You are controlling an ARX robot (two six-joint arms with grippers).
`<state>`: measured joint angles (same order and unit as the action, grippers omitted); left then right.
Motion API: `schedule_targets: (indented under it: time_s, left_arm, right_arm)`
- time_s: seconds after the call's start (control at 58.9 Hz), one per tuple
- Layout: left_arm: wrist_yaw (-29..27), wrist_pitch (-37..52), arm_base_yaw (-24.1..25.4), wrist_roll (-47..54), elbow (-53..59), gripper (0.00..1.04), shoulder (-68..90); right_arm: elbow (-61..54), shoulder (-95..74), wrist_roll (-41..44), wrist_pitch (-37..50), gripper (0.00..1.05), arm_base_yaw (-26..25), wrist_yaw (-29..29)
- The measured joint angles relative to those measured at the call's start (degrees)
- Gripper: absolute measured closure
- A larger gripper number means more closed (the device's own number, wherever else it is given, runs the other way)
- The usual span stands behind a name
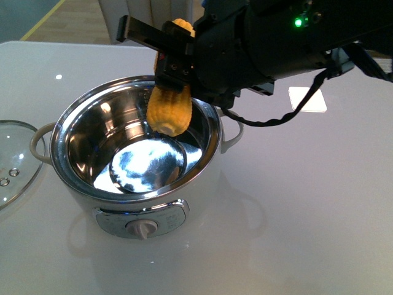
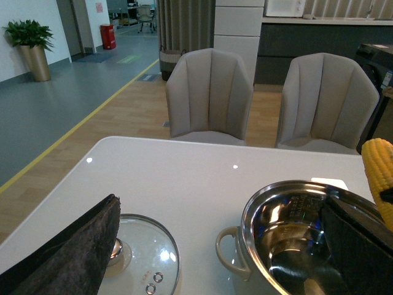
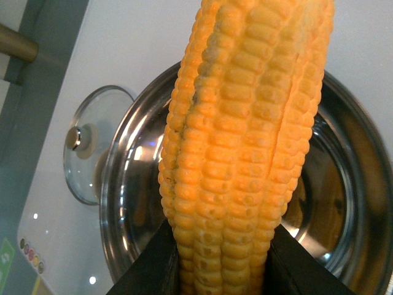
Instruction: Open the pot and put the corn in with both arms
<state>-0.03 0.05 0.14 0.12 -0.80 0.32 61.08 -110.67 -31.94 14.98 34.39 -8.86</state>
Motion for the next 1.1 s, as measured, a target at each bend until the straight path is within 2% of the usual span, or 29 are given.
schedule_targets:
  time_s: [0.356, 0.984, 1.103]
  left_arm:
    - [0.02, 0.0, 0.0, 0.0, 0.0, 0.07, 0.0]
    - [0.02, 0.0, 0.0, 0.0, 0.0, 0.07, 0.0]
    - [0.02, 0.0, 0.0, 0.0, 0.0, 0.07, 0.0]
  right_arm:
    - [3.26, -2.97, -2.43, -1.31, 0.82, 3.3, 0.26]
    - [10.84, -9.68, -2.93, -7.3, 0.82, 5.44, 2.89]
    - [11.96, -10.49, -3.08, -7.91, 0.75, 5.81, 2.86]
